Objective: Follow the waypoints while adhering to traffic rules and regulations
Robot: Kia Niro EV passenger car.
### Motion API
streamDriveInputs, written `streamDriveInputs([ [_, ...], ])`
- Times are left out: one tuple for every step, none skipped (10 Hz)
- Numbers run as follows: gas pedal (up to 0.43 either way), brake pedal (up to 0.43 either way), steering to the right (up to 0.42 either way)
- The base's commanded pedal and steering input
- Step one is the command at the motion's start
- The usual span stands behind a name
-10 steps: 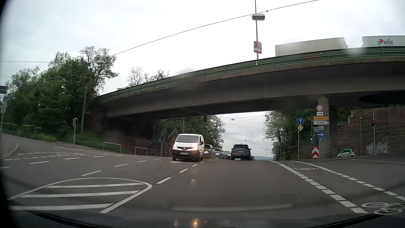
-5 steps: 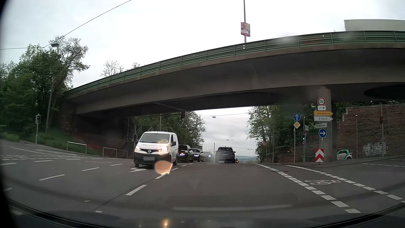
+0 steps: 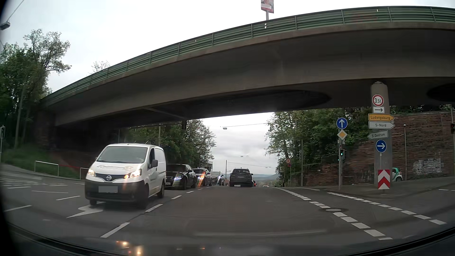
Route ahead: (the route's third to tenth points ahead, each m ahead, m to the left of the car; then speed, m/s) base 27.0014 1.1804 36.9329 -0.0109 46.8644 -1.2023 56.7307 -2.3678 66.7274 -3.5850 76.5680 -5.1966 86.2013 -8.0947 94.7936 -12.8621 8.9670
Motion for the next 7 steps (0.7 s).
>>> streamDriveInputs([
  [0.189, 0.0, 0.029],
  [0.189, 0.0, 0.02],
  [0.189, 0.0, 0.011],
  [0.189, 0.0, 0.01],
  [0.189, 0.0, 0.01],
  [0.189, 0.0, 0.01],
  [0.189, 0.0, 0.008],
])
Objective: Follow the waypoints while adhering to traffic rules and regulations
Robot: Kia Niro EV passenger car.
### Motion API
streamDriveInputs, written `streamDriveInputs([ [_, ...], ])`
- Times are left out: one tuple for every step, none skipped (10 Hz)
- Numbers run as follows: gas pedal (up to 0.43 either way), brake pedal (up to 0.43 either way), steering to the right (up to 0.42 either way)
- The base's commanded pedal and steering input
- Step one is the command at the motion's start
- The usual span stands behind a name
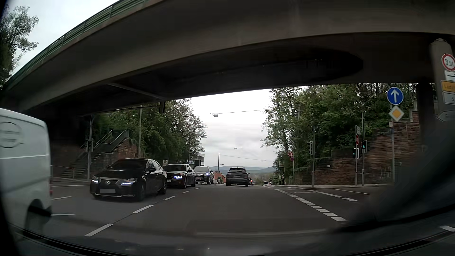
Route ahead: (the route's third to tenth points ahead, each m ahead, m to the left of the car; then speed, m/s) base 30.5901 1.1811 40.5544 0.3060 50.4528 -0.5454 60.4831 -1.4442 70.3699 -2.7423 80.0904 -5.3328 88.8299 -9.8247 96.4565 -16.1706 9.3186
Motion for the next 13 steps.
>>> streamDriveInputs([
  [0.177, 0.0, 0.004],
  [0.177, 0.0, 0.003],
  [0.177, 0.0, 0.003],
  [0.177, 0.0, 0.003],
  [0.177, 0.0, 0.003],
  [0.15, 0.0, 0.003],
  [0.15, 0.0, 0.003],
  [0.138, 0.0, 0.003],
  [0.13, 0.0, 0.005],
  [0.11, 0.0, 0.006],
  [0.11, 0.0, 0.006],
  [0.098, 0.0, 0.006],
  [0.098, 0.0, 0.006],
])
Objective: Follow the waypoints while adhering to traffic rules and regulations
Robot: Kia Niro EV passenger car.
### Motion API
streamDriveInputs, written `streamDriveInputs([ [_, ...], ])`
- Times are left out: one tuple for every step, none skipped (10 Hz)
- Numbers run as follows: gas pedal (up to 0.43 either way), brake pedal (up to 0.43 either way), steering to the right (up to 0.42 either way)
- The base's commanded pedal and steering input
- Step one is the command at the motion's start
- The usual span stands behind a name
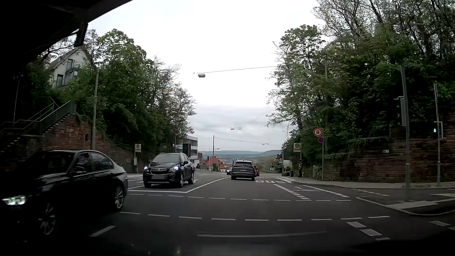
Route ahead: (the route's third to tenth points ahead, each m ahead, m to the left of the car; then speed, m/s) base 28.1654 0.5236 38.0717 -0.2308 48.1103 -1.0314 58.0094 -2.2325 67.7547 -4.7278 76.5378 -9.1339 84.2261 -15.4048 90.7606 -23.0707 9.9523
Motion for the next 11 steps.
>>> streamDriveInputs([
  [0.098, 0.0, 0.006],
  [0.079, 0.0, 0.006],
  [0.059, 0.0, 0.009],
  [0.039, 0.0, 0.011],
  [0.039, 0.0, 0.011],
  [0.028, 0.0, 0.011],
  [0.028, 0.0, 0.011],
  [0.02, 0.0, 0.011],
  [0.0, 0.0, 0.011],
  [0.0, 0.0, 0.011],
  [0.0, 0.0, 0.011],
])
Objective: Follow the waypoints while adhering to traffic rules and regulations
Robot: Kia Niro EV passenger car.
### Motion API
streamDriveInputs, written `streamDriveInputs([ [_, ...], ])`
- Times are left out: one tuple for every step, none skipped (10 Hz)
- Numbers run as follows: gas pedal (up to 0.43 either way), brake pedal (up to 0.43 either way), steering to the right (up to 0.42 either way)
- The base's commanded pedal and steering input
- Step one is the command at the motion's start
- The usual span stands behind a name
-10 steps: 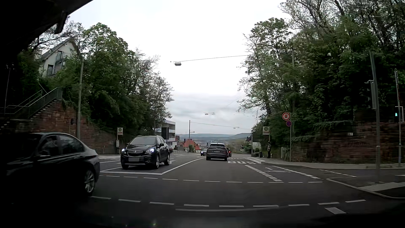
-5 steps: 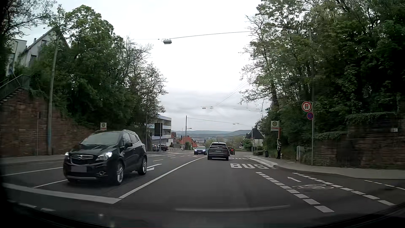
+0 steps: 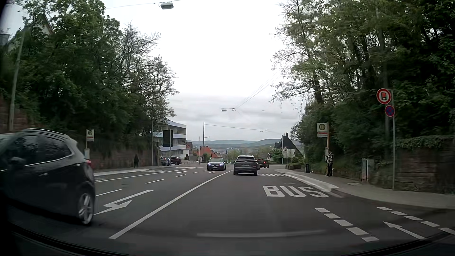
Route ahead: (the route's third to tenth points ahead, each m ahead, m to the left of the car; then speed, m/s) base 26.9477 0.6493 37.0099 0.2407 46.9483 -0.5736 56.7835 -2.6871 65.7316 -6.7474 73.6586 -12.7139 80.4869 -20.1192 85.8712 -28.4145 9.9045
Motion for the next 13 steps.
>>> streamDriveInputs([
  [0.0, 0.0, 0.012],
  [0.0, 0.0, 0.012],
  [0.0, 0.0, 0.012],
  [0.0, 0.0, 0.012],
  [0.0, 0.0, 0.013],
  [0.0, 0.0, 0.013],
  [0.0, 0.0, 0.013],
  [0.0, 0.0, 0.013],
  [0.0, 0.0, 0.012],
  [0.0, 0.0, 0.011],
  [0.0, 0.0, 0.011],
  [0.0, 0.0, 0.011],
  [0.0, 0.0, 0.012],
])
